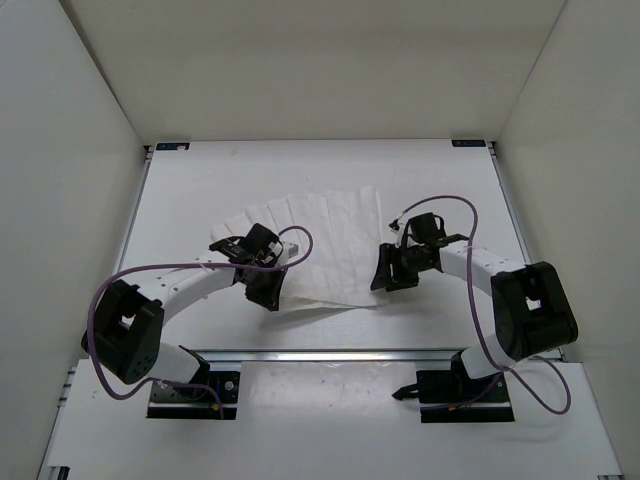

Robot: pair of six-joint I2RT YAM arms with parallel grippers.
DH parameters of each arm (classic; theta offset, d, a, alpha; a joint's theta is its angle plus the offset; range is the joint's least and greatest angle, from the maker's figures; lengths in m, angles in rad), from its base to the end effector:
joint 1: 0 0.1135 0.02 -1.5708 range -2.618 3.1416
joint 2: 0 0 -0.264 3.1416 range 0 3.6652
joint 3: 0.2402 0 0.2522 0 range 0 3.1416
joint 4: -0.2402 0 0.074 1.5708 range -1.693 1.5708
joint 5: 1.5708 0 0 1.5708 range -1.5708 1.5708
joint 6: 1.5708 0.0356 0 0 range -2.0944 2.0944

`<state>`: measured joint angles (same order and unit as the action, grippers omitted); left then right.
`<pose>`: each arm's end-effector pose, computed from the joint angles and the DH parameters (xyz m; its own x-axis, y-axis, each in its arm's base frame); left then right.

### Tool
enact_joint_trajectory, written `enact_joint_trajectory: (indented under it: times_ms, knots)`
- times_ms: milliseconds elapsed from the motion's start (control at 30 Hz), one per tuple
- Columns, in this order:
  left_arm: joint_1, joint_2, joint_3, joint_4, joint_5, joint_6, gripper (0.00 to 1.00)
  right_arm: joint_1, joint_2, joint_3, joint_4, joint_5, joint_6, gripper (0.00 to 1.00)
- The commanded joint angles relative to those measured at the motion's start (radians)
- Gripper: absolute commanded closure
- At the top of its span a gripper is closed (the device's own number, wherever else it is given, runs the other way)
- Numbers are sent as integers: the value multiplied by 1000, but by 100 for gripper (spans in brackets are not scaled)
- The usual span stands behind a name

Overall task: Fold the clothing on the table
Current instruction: Flatten the skirt out

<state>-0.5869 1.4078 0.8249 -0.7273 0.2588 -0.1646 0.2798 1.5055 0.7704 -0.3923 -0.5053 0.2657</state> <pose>0.1970 -0.1420 0.1845 -0.8904 0.4020 -0.2137 0.4504 0.8457 -0.2862 0.2546 0.0911 0.1622 -0.9536 -0.0349 -0.2991 -0.1978 0.8217 0.5346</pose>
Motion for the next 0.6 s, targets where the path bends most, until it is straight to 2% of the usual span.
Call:
enact_joint_trajectory:
  times_ms: [0,100,200,233,267,300,333,433,467,567]
  knots:
    - [-8,-38,-12,12,10,-1,94,27,-30,-25,-26,17,6,50]
    - [-4,-44,-24,12,10,-4,94,39,-40,-43,-33,60,12,48]
    - [-5,-50,-23,6,11,2,86,39,-44,-56,-26,73,12,53]
    - [-5,-47,-21,2,8,7,77,41,-41,-60,-22,73,12,57]
    - [2,-53,-18,-4,7,10,67,41,-34,-59,-14,70,13,67]
    - [4,-55,-14,-14,4,8,60,45,-28,-59,-14,56,10,71]
    - [-4,-58,-6,-20,0,13,49,39,-21,-59,-11,54,20,75]
    - [31,-114,6,-17,7,-19,24,65,12,-40,-16,53,13,79]
    - [39,-134,3,-3,10,-38,18,79,15,-34,-11,56,10,82]
    - [96,-219,-36,34,11,-127,12,85,41,-23,-7,41,13,90]
